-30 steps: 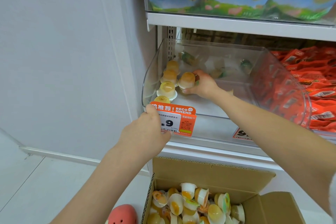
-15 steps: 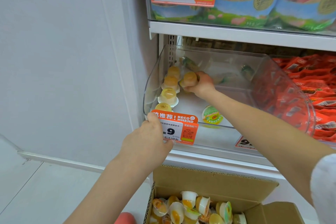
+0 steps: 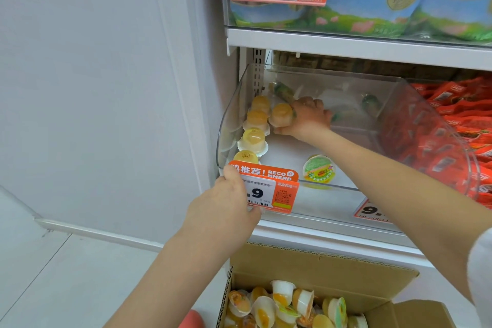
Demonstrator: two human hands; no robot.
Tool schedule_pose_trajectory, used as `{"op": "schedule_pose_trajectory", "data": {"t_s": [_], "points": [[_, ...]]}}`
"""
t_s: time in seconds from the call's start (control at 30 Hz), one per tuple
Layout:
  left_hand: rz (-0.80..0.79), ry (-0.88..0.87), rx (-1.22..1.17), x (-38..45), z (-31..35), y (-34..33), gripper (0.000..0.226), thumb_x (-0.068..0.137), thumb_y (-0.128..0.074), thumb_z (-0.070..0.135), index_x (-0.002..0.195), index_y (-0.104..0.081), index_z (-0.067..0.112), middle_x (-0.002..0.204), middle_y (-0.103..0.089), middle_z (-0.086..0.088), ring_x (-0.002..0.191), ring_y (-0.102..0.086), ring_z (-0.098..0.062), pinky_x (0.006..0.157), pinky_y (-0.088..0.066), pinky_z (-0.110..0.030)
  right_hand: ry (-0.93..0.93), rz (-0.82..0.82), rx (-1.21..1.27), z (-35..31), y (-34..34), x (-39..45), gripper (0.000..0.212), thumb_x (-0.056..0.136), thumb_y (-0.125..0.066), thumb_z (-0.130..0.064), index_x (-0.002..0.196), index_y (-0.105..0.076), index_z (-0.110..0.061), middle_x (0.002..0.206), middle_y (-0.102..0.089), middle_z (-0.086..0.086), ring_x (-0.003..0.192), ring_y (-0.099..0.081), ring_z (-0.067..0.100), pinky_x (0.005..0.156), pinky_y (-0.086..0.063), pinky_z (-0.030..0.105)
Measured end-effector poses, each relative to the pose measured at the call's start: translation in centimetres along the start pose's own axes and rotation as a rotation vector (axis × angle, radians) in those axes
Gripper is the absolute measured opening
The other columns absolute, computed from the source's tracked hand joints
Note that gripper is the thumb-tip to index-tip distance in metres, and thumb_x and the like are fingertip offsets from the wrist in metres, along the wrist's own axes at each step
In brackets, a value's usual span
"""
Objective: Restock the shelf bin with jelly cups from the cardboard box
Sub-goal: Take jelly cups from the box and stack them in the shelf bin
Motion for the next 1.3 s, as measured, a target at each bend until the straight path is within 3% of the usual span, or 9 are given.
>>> {"op": "schedule_pose_trajectory", "data": {"t_s": [0.13,0.3,0.4,0.57,0.73,0.83,0.9,1.17,1.3], "points": [[0.002,-0.005,-0.003,0.0,0.0,0.0,0.048,0.090,-0.055,0.044,0.117,-0.024,0.020,0.125,-0.052,0.005,0.107,-0.059,-0.015,0.069,-0.043,-0.022,0.046,-0.188,-0.015,1.4,-0.5,0.4,0.077,0.063,-0.081,-0.049,0.128,-0.046,-0.027,0.130,-0.055,0.003,0.120,-0.049,0.031,0.093,-0.044,0.040],[0.006,-0.005,-0.017,0.0,-0.1,0.0,0.047,0.090,-0.056,0.044,0.116,-0.024,0.020,0.125,-0.053,0.005,0.108,-0.059,-0.014,0.073,-0.047,-0.022,0.017,-0.135,0.127,3.0,-0.2,0.8,0.068,0.074,-0.078,-0.026,0.134,-0.046,-0.016,0.131,-0.056,0.010,0.119,-0.053,0.030,0.080,-0.038,0.025],[0.007,-0.008,-0.015,0.0,-0.1,0.0,0.048,0.090,-0.056,0.044,0.118,-0.024,0.020,0.125,-0.053,0.005,0.107,-0.059,-0.014,0.072,-0.047,-0.022,-0.111,-0.174,0.040,4.1,-0.3,0.9,0.066,0.076,-0.073,-0.018,0.135,-0.043,-0.016,0.134,-0.049,0.013,0.122,-0.048,0.033,0.093,-0.046,0.034],[0.007,-0.012,-0.007,-0.2,-0.1,0.0,0.049,0.090,-0.055,0.044,0.119,-0.024,0.020,0.125,-0.052,0.005,0.106,-0.059,-0.015,0.070,-0.044,-0.021,-0.117,-0.147,-0.004,3.6,0.5,0.5,0.082,0.072,-0.077,-0.038,0.142,-0.036,-0.023,0.143,-0.039,0.006,0.133,-0.034,0.029,0.100,-0.037,0.044],[0.007,-0.009,-0.012,-0.3,-0.2,0.1,0.048,0.091,-0.055,0.042,0.121,-0.024,0.019,0.126,-0.051,0.005,0.107,-0.059,-0.014,0.069,-0.042,-0.021,-0.017,-0.177,0.405,1.4,-0.3,0.8,0.079,0.063,-0.082,-0.049,0.129,-0.050,-0.020,0.123,-0.059,-0.004,0.102,-0.056,0.017,0.071,-0.047,0.027],[0.005,-0.012,-0.019,-0.3,-0.2,0.1,0.048,0.091,-0.054,0.042,0.121,-0.024,0.019,0.126,-0.051,0.005,0.107,-0.059,-0.015,0.069,-0.041,-0.021,-0.029,-0.131,0.293,0.8,-0.3,1.1,0.062,0.057,-0.072,-0.067,0.103,-0.058,-0.027,0.097,-0.059,-0.011,0.094,-0.055,0.016,0.093,-0.044,0.039],[0.000,-0.011,-0.030,-0.3,-0.2,0.1,0.046,0.091,-0.054,0.042,0.120,-0.024,0.021,0.126,-0.051,0.006,0.107,-0.059,-0.014,0.069,-0.041,-0.021,-0.057,-0.125,0.271,0.9,-0.7,1.4,0.070,0.042,-0.062,-0.078,0.092,-0.060,-0.028,0.090,-0.064,-0.008,0.096,-0.060,0.021,0.102,-0.039,0.052],[0.006,-0.011,-0.043,-0.3,-0.2,0.1,0.046,0.092,-0.055,0.042,0.119,-0.023,0.022,0.128,-0.050,0.007,0.109,-0.058,-0.013,0.069,-0.040,-0.019,-0.052,-0.120,0.320,0.9,-0.9,1.2,0.049,0.060,-0.076,-0.059,0.089,-0.063,-0.022,0.080,-0.063,-0.003,0.073,-0.061,0.018,0.055,-0.046,0.028],[0.012,-0.021,-0.035,-0.5,-0.3,0.1,0.046,0.091,-0.054,0.043,0.118,-0.023,0.023,0.128,-0.050,0.007,0.109,-0.058,-0.012,0.069,-0.040,-0.018,-0.078,-0.064,0.340,1.3,-0.8,1.3,0.039,0.065,-0.077,-0.050,0.085,-0.063,-0.020,0.084,-0.065,0.001,0.074,-0.062,0.020,0.060,-0.055,0.035]]}}
Point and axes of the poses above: each hand's wrist, its own x-axis towards the middle knuckle, its own y-axis out of the back of the hand, z = x × y, the point moved 3 cm from there along x, towards the middle knuckle
